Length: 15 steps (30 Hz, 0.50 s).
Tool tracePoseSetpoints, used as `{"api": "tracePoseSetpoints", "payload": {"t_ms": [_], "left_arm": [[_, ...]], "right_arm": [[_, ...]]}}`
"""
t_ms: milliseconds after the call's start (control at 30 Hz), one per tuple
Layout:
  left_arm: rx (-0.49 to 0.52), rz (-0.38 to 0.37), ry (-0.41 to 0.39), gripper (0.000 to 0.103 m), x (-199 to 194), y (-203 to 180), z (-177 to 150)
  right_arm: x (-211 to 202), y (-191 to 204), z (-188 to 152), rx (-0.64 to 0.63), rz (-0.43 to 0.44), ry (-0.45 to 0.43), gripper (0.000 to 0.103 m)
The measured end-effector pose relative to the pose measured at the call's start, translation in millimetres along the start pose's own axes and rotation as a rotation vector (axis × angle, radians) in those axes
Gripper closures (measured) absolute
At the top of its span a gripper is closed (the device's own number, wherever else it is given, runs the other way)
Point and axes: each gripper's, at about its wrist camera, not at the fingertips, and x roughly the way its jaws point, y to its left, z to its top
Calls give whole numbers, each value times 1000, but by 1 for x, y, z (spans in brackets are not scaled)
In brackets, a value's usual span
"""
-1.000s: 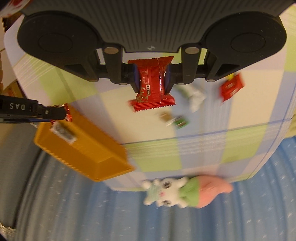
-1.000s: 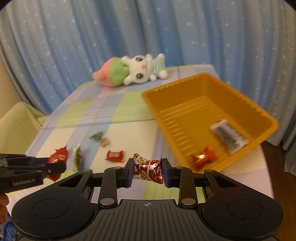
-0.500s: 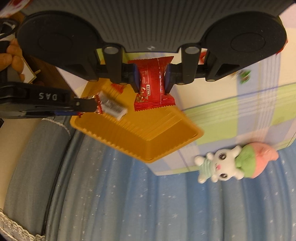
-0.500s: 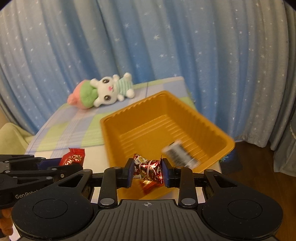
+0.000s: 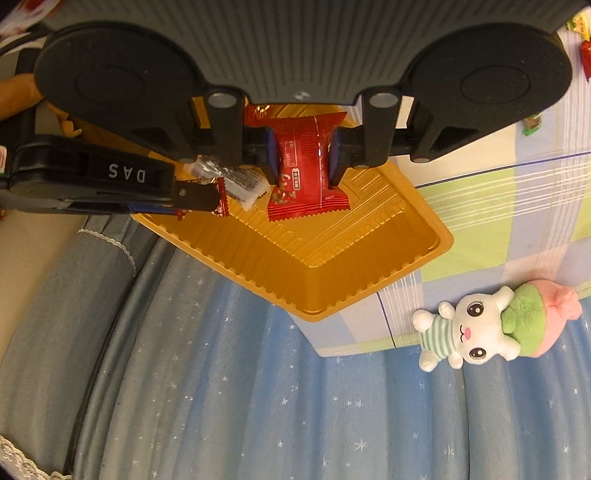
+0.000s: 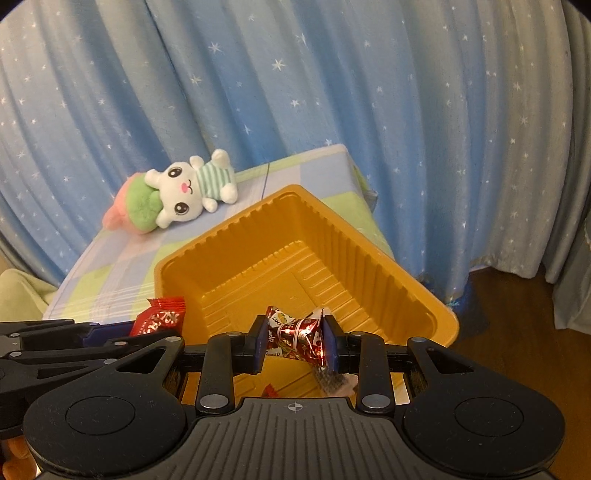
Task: Organize snacks
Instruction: 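Carry both held candies over the orange tray, then open the left gripper to drop the red packet while the right releases the red-silver candy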
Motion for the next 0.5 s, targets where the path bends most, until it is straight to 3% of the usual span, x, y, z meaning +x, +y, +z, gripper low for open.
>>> {"api": "tracePoseSetpoints", "payload": {"t_ms": [500], "left_arm": [[-22,10,64,78,41,4,13]], "right_arm": [[29,-16,13,51,10,29,71]]}}
